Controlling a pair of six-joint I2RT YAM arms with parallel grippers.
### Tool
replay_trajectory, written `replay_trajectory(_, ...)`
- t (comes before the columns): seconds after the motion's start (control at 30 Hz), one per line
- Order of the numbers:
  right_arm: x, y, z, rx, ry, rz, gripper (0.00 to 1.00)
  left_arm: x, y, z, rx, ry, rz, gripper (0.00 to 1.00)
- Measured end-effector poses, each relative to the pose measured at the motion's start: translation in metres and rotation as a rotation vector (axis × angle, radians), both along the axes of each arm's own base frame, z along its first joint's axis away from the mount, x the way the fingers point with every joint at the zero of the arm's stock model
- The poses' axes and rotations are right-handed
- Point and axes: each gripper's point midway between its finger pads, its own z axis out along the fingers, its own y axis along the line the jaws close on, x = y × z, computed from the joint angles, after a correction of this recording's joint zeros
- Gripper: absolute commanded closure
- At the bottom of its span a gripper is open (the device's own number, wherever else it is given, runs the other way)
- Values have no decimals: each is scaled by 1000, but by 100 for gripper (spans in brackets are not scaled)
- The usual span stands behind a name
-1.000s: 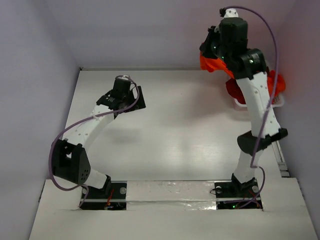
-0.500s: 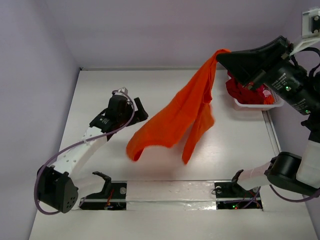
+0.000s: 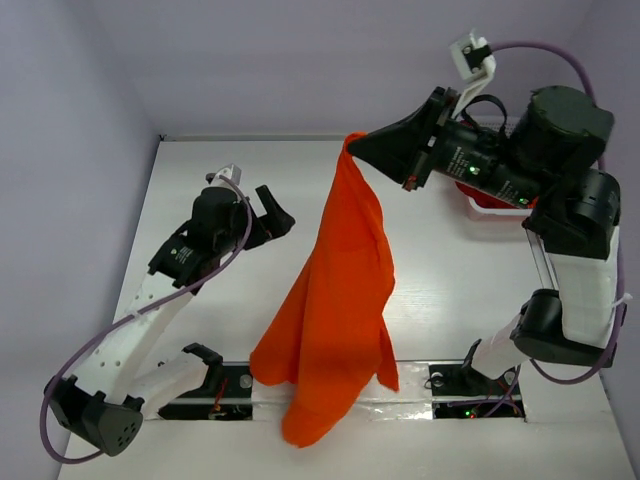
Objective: Fold and stack the t-shirts
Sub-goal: Move the tshirt to the center of the board
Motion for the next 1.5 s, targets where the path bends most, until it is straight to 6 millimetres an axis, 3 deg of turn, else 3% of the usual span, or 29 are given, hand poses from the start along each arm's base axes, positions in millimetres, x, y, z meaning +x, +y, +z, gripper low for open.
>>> replay_trajectory(0.27,19,13,-30,-92,52,-45,100,-6,-1,41,-39,-56,-14,1)
replay_trajectory(0.4,32,17,-42,-122,73,-94,100,-8,-3,41,-43,-45,-32,1)
replay_trajectory(0.53,55,2,-51,-147,96,-229,100,-9,-3,39,-39,-39,-34,1)
replay_trajectory(0.6,72,-16,-52,-147,112,-308,100,-10,-3,38,-37,-34,-36,1)
replay_trajectory(0.7,108,-70,-57,-139,149,-510,100,-11,-3,37,-37,-29,-43,1)
replay_trajectory(0.8,129,-130,-60,-130,178,-707,100,-12,-4,37,-39,-27,-48,1)
replay_trajectory(0.97,130,-206,-51,-75,185,-934,100,-11,-5,35,-36,-19,-54,1)
replay_trajectory(1.1,123,-231,-47,-51,186,-1016,100,-12,-6,35,-36,-19,-59,1)
replay_trajectory(1.2,122,-228,-48,-50,191,-997,100,-13,-7,35,-39,-18,-66,1)
replay_trajectory(1.3,127,-203,-51,-68,200,-868,100,-13,-8,35,-42,-16,-72,1)
replay_trajectory(1.4,136,-160,-64,-120,221,-706,100,-14,-9,35,-45,-15,-76,1)
replay_trajectory(1.5,147,-101,-95,-216,266,-527,100,-15,-10,36,-50,-15,-81,1)
